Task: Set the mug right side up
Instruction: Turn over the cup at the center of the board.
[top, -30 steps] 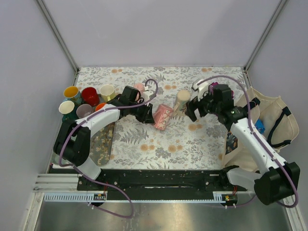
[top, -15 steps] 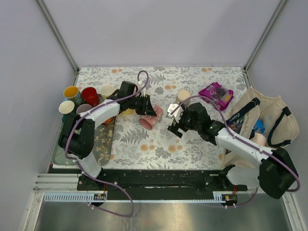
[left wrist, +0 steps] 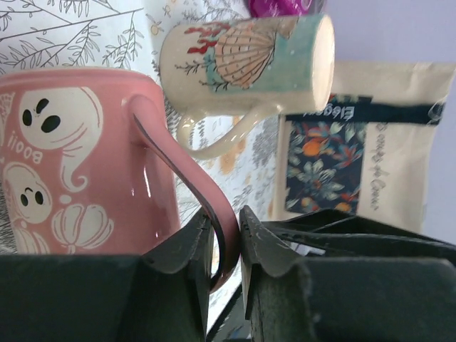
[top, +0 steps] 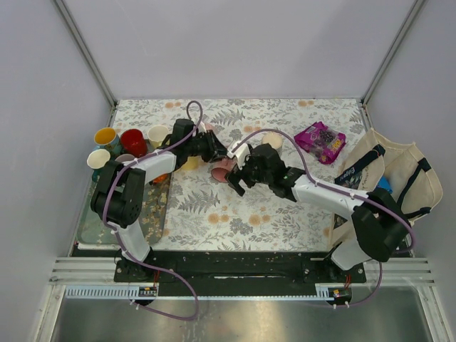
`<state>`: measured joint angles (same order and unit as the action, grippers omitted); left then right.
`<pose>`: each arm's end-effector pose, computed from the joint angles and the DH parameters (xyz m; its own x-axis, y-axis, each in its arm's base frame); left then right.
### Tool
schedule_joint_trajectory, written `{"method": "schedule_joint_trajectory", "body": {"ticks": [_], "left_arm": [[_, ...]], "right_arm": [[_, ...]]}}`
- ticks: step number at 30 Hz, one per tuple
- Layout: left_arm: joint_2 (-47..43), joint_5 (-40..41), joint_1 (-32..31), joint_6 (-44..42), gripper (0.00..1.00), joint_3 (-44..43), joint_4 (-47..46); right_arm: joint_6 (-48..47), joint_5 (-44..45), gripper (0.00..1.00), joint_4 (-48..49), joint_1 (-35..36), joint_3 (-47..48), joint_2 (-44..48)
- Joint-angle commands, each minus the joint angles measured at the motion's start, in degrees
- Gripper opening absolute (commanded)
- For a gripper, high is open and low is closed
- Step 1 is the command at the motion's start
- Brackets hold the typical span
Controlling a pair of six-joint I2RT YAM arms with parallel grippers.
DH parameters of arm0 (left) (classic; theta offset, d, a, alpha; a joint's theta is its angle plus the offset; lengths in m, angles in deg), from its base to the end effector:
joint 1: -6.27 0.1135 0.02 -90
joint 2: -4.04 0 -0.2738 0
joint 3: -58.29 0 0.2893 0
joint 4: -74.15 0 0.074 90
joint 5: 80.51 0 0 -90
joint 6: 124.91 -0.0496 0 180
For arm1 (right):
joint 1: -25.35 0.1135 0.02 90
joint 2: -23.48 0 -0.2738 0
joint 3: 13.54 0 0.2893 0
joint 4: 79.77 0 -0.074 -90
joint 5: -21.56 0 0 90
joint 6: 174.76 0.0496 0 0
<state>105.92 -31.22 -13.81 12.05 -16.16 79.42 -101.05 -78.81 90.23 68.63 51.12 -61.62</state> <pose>0.3900 -0.1770 0.1879 -0.9133 -0.2560 -0.3168 0.1586 0.4929 -0.8555 0.2658 0.2626 0.2231 -0.1332 -0.5044 -0.8531 -0.8592 0.4878 -0.1543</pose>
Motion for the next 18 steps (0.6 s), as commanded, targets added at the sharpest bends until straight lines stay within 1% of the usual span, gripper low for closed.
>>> {"method": "schedule_joint_trajectory", "body": {"ticks": [1, 3, 5, 7, 10, 12, 15, 17, 18], "left_arm": [[-0.81, 1.85, 0.04, 16.13, 0.0, 0.78, -15.36], [-0.46, 2.82, 0.47, 19.91, 0.0, 1.22, -15.97], [-0.02, 3.09, 0.83, 23.42, 0.0, 1.83, -18.34], [0.5, 3.18, 1.09, 25.45, 0.0, 1.92, -19.05], [0.86, 3.7, 1.53, 27.22, 0.0, 2.1, -19.14], [1.03, 3.97, 1.88, 27.66, 0.0, 2.1, -18.88], [1.21, 4.41, 2.23, 28.1, 0.0, 2.01, -18.0], [1.12, 4.41, 2.58, 28.19, 0.0, 1.83, -17.47], [1.12, 4.41, 2.67, 27.93, 0.0, 1.4, -16.95]], "right_arm": [[6.89, 7.9, 0.99, 5.92, 1.36, 4.7, -4.45], [5.93, 10.01, 0.99, 8.2, 1.97, 5.49, -7.17], [5.22, 15.97, 0.99, 10.32, 2.15, 6.28, -9.55], [4.35, 20.02, 0.95, 11.64, 2.24, 7.78, -12.01], [1.1, 21.53, 0.89, 13.75, 2.24, 8.84, -14.12], [-0.49, 22.58, 0.83, 15.24, 2.24, 8.84, -15.35], [-3.56, 22.07, 0.69, 19.19, 2.24, 7.79, -16.32], [-5.75, 20.22, 0.59, 19.9, 2.24, 7.87, -16.59], [-6.64, 19.95, 0.49, 20.17, 2.24, 8.04, -16.76]]}}
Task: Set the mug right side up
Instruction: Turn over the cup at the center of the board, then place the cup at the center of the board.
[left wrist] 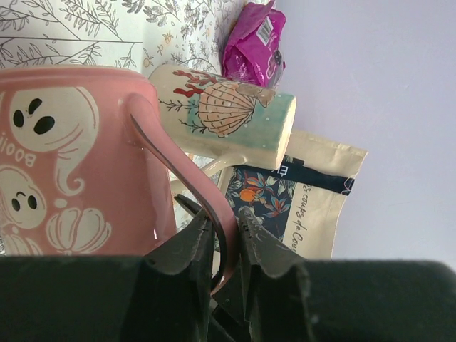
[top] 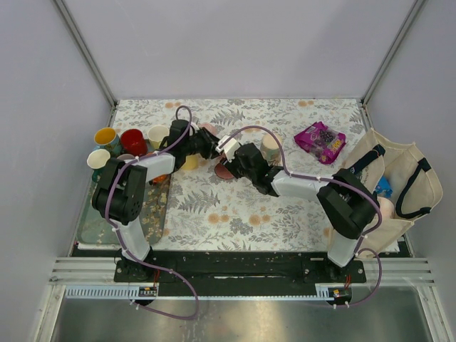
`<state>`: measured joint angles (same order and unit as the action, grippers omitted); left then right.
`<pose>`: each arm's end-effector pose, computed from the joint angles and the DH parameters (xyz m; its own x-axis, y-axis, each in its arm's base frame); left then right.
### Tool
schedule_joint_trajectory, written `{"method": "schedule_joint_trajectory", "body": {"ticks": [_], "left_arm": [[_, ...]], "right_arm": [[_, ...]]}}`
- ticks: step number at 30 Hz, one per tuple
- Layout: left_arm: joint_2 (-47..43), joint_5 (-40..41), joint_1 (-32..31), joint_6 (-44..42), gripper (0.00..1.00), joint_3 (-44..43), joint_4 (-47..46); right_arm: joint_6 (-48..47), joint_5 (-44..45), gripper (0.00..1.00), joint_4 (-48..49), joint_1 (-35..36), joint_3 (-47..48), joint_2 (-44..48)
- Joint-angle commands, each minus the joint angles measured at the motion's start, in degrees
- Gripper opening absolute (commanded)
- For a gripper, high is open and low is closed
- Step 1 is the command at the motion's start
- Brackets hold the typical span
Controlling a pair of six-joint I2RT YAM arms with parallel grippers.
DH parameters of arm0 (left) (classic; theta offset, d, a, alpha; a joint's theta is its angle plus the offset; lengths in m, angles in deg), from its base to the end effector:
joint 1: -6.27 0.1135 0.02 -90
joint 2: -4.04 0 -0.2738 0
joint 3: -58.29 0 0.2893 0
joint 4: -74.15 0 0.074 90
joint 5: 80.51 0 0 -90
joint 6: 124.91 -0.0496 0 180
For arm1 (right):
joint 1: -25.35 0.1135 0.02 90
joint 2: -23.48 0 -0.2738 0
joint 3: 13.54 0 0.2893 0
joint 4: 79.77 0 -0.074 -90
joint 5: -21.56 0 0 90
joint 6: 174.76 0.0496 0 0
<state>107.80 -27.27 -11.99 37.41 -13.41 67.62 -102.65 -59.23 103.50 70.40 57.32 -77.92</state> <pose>0.4018 -0.1638 0.1769 -0.8521 -0.5226 -0.0283 -0.1580 0.3083 -0.9381 0.3112 0.3005 0.1786 -0.1243 -0.5537 -0.8234 -0.6686 0.6599 -0.3428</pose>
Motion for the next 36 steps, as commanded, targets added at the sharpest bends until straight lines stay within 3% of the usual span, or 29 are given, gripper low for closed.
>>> {"method": "schedule_joint_trajectory", "body": {"ticks": [1, 2, 3, 5, 7, 10, 15, 22, 27, 31, 36], "left_arm": [[-0.76, 0.37, 0.95, 1.44, 0.0, -2.32, -3.4], [-0.85, 0.37, 0.86, -0.92, 0.0, -3.81, -0.6], [-0.85, 0.28, 0.86, -3.73, 0.11, -5.3, 2.13], [-1.37, 0.54, 0.68, -10.23, 0.41, -8.38, 9.15], [-2.42, 1.07, 0.6, -15.77, 0.53, -9.71, 12.69], [-5.58, 3.17, 0.6, -22.11, 0.63, -8.49, 16.64], [-12.26, 6.08, 0.86, -29.67, 0.69, -4.97, 20.33], [-19.82, 5.73, 3.76, -42.41, 0.72, -6.46, 30.7], [-24.39, 4.77, 4.82, -54.71, 0.74, -6.46, 37.83], [-29.05, 3.09, 4.9, -58.86, 0.74, -3.39, 36.87], [-32.31, 4.75, 4.9, -65.62, 0.75, -1.45, 40.29]], "right_arm": [[-5.57, 0.02, 0.4, 7.08, 0.47, 2.27, -0.63], [-6.01, -0.25, 0.33, 7.25, 0.47, 2.63, -0.72], [-6.19, -0.33, 0.21, 7.17, 0.47, 3.24, -0.81], [-6.28, -0.16, 0.07, 6.82, 0.47, 4.12, -0.99], [-6.37, 0.19, 0.0, 6.82, 0.38, 4.56, -0.99], [-6.19, 0.1, 0.0, 6.03, 0.12, 4.56, -0.29], [-5.49, -2.35, 0.0, 3.22, -1.02, 4.39, 2.08], [-13.03, -11.56, 0.0, -7.58, -3.48, 2.19, 10.16], [-23.05, -24.57, 0.0, -26.55, -5.24, 4.2, 17.28], [-32.53, -31.08, 0.0, -45.52, -5.33, 9.56, 18.61], [-36.86, -30.93, 0.0, -60.49, -5.33, 17.21, 13.7]]}}
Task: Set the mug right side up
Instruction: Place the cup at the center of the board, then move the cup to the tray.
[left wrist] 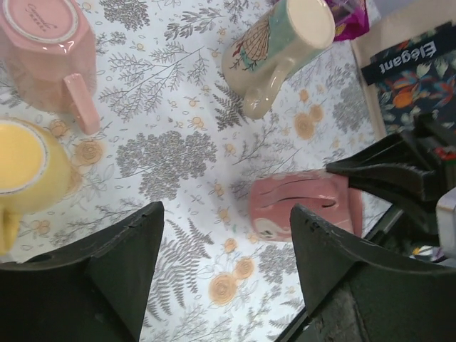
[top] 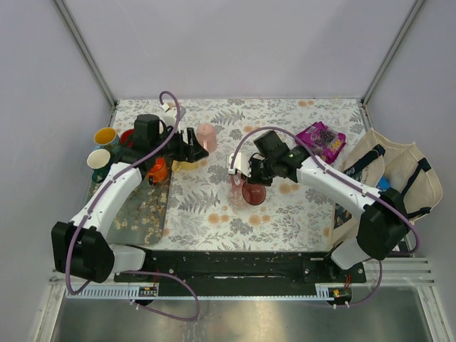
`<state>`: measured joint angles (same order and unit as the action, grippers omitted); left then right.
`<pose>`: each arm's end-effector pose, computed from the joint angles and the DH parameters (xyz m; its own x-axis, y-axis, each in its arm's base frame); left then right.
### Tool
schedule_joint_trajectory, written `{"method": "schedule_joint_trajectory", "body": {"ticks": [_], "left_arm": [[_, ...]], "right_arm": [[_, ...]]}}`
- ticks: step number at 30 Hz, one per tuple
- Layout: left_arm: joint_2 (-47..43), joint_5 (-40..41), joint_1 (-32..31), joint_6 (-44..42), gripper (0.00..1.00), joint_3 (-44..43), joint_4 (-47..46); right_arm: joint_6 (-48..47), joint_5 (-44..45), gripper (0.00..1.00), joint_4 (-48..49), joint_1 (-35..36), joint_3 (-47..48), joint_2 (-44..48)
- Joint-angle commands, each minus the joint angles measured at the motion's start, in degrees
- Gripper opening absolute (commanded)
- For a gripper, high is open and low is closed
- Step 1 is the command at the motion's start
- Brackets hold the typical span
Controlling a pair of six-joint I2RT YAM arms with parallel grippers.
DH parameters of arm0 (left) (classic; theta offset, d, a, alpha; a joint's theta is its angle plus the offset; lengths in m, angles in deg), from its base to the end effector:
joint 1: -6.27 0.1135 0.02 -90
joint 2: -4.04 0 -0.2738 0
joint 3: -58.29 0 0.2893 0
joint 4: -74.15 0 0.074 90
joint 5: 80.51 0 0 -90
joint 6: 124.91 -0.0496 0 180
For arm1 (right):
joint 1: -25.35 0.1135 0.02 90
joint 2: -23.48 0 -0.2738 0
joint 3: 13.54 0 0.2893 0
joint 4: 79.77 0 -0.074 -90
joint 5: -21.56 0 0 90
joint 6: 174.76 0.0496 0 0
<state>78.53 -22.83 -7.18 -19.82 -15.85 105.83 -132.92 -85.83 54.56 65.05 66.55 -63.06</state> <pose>0.3190 -0.1036 0.3141 -0.6640 -0.0674 -0.7447 0.4811 0.7239 -0.4945 0.2717 0.2448 0.2585 0.1542 -0.7960 -0.5853 -0.9532 0.0360 -0.3001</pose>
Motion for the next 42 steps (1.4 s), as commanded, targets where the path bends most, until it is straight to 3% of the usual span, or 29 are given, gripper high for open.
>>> {"method": "schedule_joint_trajectory", "body": {"ticks": [1, 6, 9, 13, 16, 18, 21, 24, 30, 33, 37, 42], "left_arm": [[-3.74, 1.28, 0.18, -10.15, 0.75, 1.44, 3.05], [-8.92, 0.16, 0.27, -23.59, 0.75, 4.86, 4.91], [-12.44, -2.92, 0.27, -32.21, 0.76, 7.23, 5.43], [-14.03, -4.5, 0.27, -34.34, 0.76, 7.51, 7.01], [-14.73, -6.61, 0.27, -34.34, 0.77, 7.06, 7.54], [-15.0, -8.81, 0.27, -35.39, 0.76, 7.15, 7.19], [-14.3, -12.76, 0.09, -41.52, 0.77, 6.19, 8.94], [-11.23, -16.1, -0.34, -53.29, 0.77, 2.34, 16.21], [2.12, -18.05, -2.62, -85.7, 0.78, -10.14, 37.23], [8.71, -16.21, -6.13, -94.43, 0.77, -14.54, 40.14], [16.1, -12.87, -11.67, -105.95, 0.77, -18.59, 43.57], [23.4, -11.37, -16.42, -107.02, 0.75, -21.93, 41.64]], "right_arm": [[-6.86, -4.23, 0.0, -12.7, 0.02, 8.95, -2.13], [-8.61, -5.11, 0.1, -13.68, 0.29, 11.68, -6.43], [-8.35, -4.24, 0.1, -13.24, 0.29, 13.44, -9.25], [-6.34, -4.14, 0.12, -14.73, 0.73, 16.07, -13.29], [-4.32, -4.5, 0.32, -15.88, 0.73, 18.19, -14.01], [-2.91, -4.67, 0.41, -15.7, 0.73, 18.02, -12.78], [-1.24, -7.21, 0.48, -15.79, 0.29, 16.79, -8.83], [-0.01, -8.89, 0.52, -15.18, -1.11, 14.77, -2.69], [6.05, -7.14, 0.64, -13.07, -5.68, 8.18, 11.29], [16.38, -3.28, 0.67, -9.66, -8.14, 4.5, 19.81], [26.88, 2.95, 0.82, -5.95, -10.26, -4.11, 32.98], [31.02, 8.25, 0.89, -4.18, -11.22, -12.47, 42.15]]}}
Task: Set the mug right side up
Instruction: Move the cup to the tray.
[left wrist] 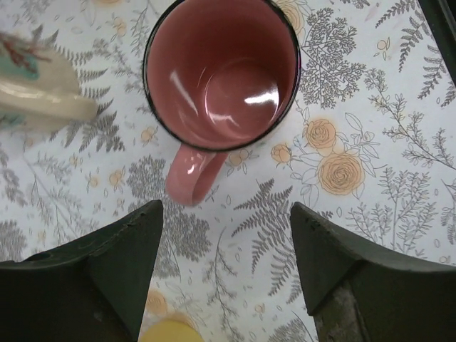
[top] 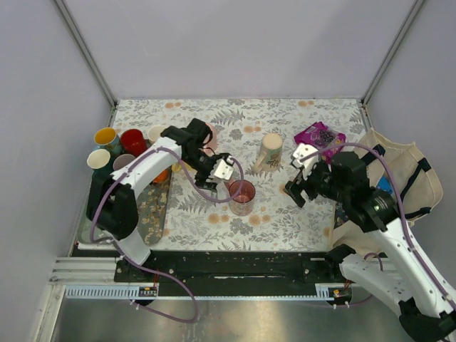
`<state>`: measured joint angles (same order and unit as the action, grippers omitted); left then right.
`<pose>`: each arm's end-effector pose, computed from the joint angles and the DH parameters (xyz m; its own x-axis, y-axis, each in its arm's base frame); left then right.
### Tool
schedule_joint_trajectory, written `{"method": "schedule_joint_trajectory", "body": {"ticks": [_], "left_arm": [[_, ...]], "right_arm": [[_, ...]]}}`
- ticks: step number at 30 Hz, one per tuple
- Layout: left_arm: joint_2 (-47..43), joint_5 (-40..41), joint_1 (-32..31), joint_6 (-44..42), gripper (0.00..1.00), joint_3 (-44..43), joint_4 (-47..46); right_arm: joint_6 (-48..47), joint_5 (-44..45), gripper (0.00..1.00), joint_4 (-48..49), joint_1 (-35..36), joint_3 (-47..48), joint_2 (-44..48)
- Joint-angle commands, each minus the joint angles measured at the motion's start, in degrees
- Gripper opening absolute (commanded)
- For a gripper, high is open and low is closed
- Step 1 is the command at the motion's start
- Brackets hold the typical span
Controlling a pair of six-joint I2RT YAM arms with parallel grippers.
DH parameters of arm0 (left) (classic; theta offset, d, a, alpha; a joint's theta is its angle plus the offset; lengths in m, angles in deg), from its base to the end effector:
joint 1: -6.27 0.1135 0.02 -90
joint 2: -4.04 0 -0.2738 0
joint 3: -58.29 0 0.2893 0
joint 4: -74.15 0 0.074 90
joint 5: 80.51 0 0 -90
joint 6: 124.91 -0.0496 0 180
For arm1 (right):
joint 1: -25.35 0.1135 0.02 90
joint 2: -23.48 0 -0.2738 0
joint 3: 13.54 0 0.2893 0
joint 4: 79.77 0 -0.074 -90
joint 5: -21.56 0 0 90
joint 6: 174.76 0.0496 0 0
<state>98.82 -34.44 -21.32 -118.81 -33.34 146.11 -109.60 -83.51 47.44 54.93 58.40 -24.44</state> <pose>0.3030 -0.1972 0.2644 0.3978 0.6001 -0.6940 0.9039 -0.3860 0.1843 0.1742 0.1137 0.3758 -0.0963 -0.5211 -0.8480 -0.7883 0.5602 -0.2547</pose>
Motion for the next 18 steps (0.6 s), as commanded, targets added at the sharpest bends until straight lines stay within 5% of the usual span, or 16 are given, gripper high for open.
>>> {"method": "schedule_joint_trajectory", "body": {"ticks": [1, 18], "left_arm": [[4.08, 0.15, -2.81, -8.38, 0.74, -5.06, 1.36], [11.04, 5.33, -8.79, -7.44, 0.48, -6.82, 4.26]], "right_arm": [[7.88, 5.15, 0.89, 2.59, -2.41, -4.85, 3.71], [11.92, 3.65, 0.88, 8.21, -7.08, -4.77, -1.55]]}}
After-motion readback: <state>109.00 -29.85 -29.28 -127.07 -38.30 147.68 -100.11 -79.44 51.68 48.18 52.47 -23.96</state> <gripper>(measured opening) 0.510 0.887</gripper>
